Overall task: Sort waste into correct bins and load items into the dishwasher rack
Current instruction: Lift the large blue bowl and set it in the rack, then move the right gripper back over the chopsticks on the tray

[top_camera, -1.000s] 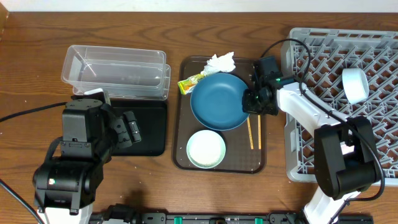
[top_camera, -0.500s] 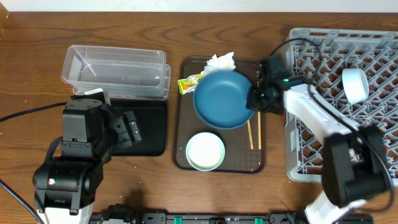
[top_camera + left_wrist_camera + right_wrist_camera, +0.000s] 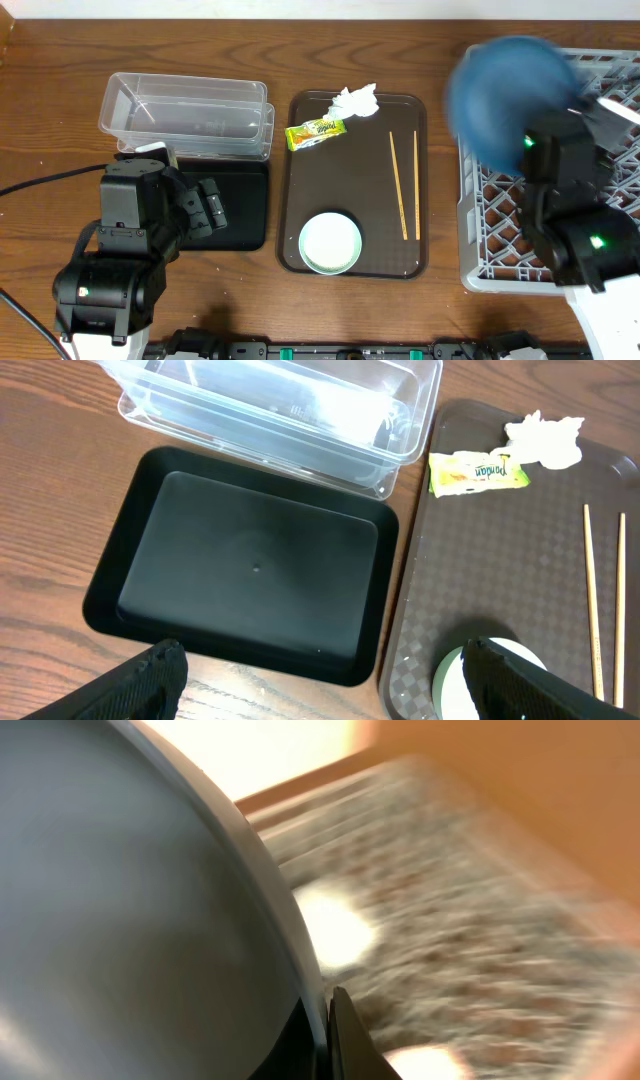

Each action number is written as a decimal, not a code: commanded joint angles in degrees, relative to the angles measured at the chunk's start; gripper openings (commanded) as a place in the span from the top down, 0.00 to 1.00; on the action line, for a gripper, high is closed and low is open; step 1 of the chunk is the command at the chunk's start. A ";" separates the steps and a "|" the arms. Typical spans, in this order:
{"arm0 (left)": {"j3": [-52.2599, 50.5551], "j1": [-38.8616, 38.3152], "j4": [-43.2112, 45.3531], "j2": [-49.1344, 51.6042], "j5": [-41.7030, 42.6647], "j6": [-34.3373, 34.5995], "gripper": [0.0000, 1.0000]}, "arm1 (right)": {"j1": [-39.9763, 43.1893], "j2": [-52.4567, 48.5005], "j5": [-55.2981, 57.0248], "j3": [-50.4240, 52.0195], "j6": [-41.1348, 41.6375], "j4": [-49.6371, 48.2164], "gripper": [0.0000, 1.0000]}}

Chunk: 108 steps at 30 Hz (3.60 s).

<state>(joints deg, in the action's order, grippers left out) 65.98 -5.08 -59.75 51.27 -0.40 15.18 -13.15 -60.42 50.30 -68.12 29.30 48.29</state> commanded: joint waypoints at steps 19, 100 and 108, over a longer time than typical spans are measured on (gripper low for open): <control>0.68 -2.36 -0.02 -0.04 -0.68 0.09 0.10 | 29.29 -15.76 31.93 -0.50 -37.48 -31.56 0.99; 0.68 -2.34 -0.02 -0.04 -0.70 0.09 0.10 | -34.49 -30.67 27.91 -0.55 -86.93 -92.87 0.01; 0.68 -2.34 -0.02 -0.04 -0.70 0.09 0.09 | -34.58 -26.58 27.39 -5.84 -94.25 -113.26 0.01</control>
<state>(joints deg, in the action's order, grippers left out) 66.00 -7.25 -59.77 51.29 -0.40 15.18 -47.59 -90.65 79.07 -70.72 -62.24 -64.23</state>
